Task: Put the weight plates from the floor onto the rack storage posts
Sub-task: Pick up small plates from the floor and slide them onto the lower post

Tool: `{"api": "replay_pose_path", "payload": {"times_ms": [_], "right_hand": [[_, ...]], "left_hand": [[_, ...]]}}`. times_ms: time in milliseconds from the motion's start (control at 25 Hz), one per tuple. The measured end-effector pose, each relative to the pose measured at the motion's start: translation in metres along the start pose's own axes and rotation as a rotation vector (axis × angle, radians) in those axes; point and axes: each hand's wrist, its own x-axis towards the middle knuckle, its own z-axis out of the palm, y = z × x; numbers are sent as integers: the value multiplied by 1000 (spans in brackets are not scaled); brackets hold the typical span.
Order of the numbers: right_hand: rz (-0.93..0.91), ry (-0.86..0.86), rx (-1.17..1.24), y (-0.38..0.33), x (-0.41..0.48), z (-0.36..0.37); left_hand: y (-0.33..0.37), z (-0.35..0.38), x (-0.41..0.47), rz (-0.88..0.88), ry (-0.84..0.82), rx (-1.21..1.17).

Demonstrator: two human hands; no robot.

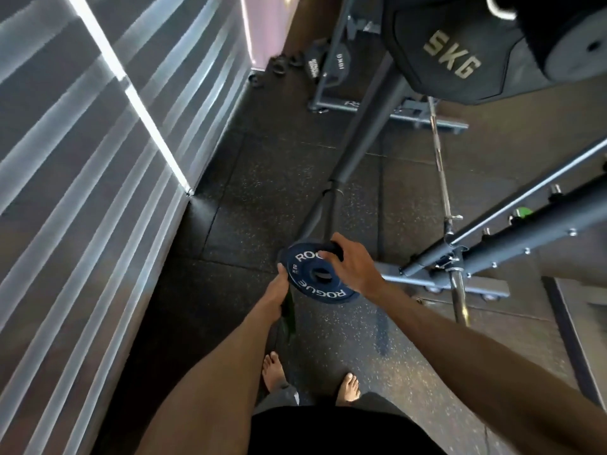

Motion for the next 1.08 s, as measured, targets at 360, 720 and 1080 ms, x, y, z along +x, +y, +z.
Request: {"api": "replay_pose_path", "payload": {"times_ms": [360,720,1080], "right_hand": [[-119,36,-301,-11,5,12],[27,116,-421,-6,101,-19],[121,216,-558,3,162,-31]], "left_hand": [[21,-21,15,-59,-64,128],[31,-43,30,49,144,341],[50,-42,31,-51,86,171]]}}
